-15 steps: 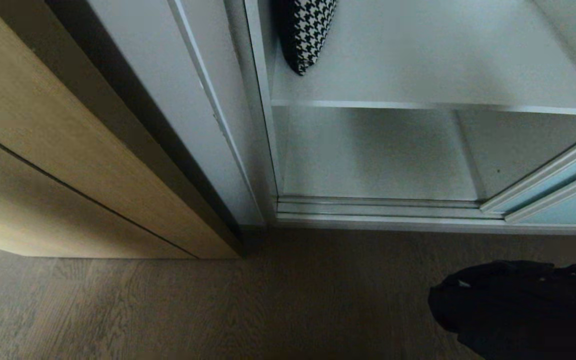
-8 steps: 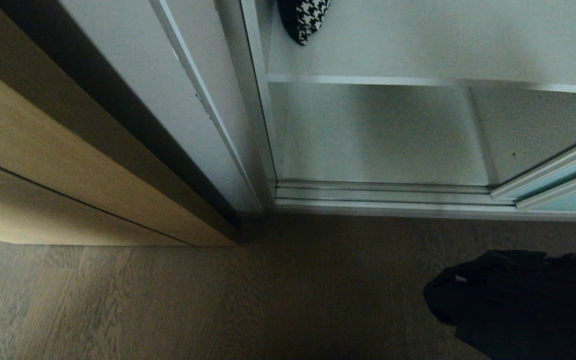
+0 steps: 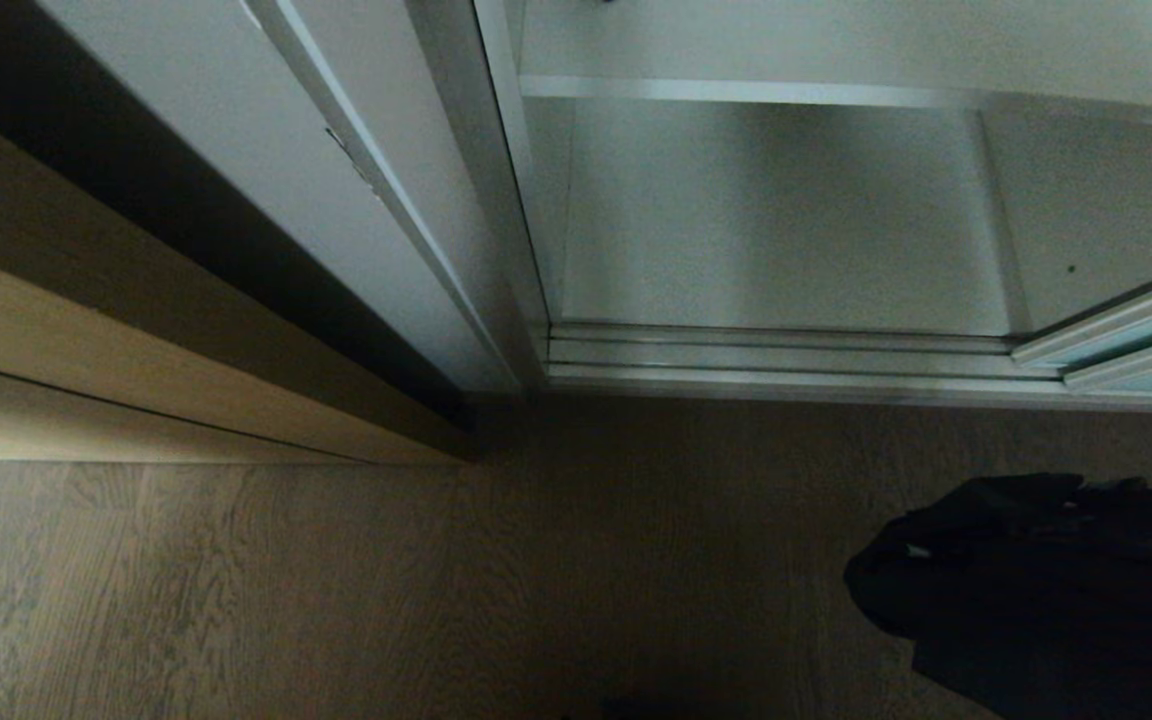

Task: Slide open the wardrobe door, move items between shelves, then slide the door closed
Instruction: Place the bag on the lower shelf

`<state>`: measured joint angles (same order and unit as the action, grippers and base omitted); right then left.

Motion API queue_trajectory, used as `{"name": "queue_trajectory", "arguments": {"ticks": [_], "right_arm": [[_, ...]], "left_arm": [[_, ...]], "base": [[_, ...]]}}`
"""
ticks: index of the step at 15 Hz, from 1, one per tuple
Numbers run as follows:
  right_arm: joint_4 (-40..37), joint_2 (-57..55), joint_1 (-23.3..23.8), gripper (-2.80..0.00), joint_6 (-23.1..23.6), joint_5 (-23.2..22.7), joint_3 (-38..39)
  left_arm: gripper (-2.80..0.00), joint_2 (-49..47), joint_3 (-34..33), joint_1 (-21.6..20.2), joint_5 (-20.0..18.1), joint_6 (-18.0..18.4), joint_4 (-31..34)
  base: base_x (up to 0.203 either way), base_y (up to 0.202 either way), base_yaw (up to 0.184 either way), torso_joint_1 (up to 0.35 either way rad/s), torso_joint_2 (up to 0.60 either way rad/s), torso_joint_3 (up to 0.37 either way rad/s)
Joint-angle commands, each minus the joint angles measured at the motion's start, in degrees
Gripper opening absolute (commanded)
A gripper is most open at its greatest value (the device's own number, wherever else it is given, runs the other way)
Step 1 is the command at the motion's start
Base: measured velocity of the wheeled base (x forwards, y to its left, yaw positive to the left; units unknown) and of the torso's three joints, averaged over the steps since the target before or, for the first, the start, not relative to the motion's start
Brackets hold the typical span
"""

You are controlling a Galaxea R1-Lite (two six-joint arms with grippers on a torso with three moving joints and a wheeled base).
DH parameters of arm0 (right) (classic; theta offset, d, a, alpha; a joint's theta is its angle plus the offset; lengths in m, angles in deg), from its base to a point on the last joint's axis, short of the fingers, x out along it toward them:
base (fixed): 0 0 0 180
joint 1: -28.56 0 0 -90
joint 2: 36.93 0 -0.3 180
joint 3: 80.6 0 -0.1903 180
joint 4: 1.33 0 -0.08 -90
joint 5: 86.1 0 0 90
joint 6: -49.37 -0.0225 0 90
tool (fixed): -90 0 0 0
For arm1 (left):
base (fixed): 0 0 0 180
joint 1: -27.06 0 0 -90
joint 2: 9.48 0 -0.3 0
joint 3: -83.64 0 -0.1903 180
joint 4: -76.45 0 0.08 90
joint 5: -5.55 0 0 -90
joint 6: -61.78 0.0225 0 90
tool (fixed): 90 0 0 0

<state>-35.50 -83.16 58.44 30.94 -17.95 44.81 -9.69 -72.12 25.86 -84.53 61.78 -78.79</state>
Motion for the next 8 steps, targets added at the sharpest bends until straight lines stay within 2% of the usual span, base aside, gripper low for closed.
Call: {"name": "queue_trajectory", "arguments": {"ticks": [1,6,8], "right_arm": [[-0.1,-0.3,0.0,-2.8,-0.1,-0.1,0.5],[2.3,-2.2,0.1,-2.8,-0.2,0.2,3.7],[3.1,-4.3,0.2,-2.8,-1.6,0.2,3.6]], "left_arm": [[-2.8,0.0,-0.2,0.0,0.0,0.0,-0.4],[-2.8,0.0,-0.2,0.0,0.0,0.0,-0.4],[-2.8,0.0,-0.2,0.0,0.1,0.0,-0.4]], "base": [[0.0,0.0,0.0,0.002,0.01,-0.105],[0.0,0.0,0.0,0.001,0.0,-0.021],[0.0,0.0,0.0,0.0,0.0,0.0]]}}
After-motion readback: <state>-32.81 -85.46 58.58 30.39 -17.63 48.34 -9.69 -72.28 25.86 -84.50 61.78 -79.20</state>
